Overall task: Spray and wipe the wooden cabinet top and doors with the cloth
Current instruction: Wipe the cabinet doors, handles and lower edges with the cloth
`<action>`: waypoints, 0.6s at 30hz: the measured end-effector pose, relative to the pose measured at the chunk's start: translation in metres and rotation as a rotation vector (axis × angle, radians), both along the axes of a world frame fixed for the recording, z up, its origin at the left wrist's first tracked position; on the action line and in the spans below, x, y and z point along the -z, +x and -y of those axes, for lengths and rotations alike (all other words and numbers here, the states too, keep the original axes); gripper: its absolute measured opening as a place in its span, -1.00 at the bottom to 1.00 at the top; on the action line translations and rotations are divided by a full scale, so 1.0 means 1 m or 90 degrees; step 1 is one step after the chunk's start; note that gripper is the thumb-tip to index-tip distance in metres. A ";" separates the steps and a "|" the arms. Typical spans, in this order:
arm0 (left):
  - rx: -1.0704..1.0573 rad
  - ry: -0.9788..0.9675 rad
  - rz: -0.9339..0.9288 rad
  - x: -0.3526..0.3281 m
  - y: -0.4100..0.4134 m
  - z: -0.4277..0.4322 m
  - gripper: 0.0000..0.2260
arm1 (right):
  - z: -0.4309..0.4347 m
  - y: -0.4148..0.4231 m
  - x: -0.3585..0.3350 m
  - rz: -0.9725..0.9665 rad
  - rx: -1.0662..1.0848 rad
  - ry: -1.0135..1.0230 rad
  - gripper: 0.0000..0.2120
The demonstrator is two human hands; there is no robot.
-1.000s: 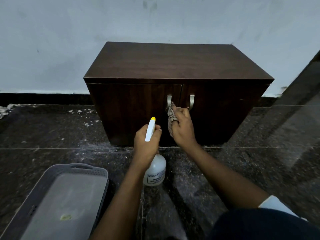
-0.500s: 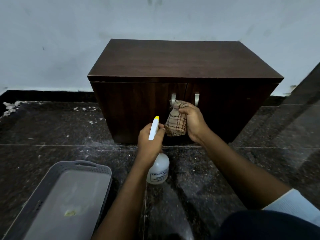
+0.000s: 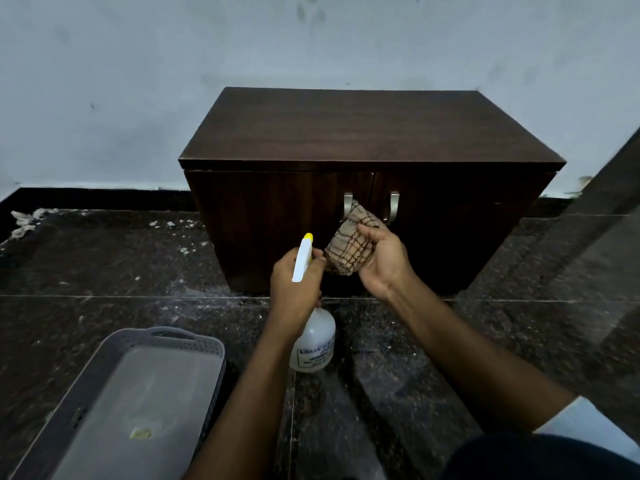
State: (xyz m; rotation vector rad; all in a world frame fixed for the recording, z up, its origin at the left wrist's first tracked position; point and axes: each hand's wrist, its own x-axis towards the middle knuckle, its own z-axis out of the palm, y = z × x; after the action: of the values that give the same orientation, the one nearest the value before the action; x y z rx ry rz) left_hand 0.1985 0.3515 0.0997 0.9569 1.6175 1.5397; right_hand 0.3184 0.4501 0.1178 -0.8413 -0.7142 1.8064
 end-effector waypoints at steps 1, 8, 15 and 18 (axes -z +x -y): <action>0.005 -0.001 -0.004 0.001 0.001 -0.001 -0.88 | 0.001 0.004 -0.003 0.073 -0.011 0.039 -0.70; 0.016 0.003 -0.006 0.005 0.010 -0.002 -0.83 | 0.011 0.005 -0.013 0.244 -0.020 0.178 -0.81; -0.015 0.012 -0.017 0.001 -0.002 0.007 -0.84 | 0.046 -0.002 -0.013 0.468 0.320 0.422 -0.51; -0.022 0.016 -0.019 -0.003 -0.006 0.008 -0.85 | 0.017 -0.007 -0.028 0.805 0.262 0.740 -0.43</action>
State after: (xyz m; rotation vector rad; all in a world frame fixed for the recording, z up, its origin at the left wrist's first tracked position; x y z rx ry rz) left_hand 0.1927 0.3436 0.1022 0.9741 1.6464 1.5802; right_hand 0.3117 0.4335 0.1453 -1.0719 -1.9051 0.1047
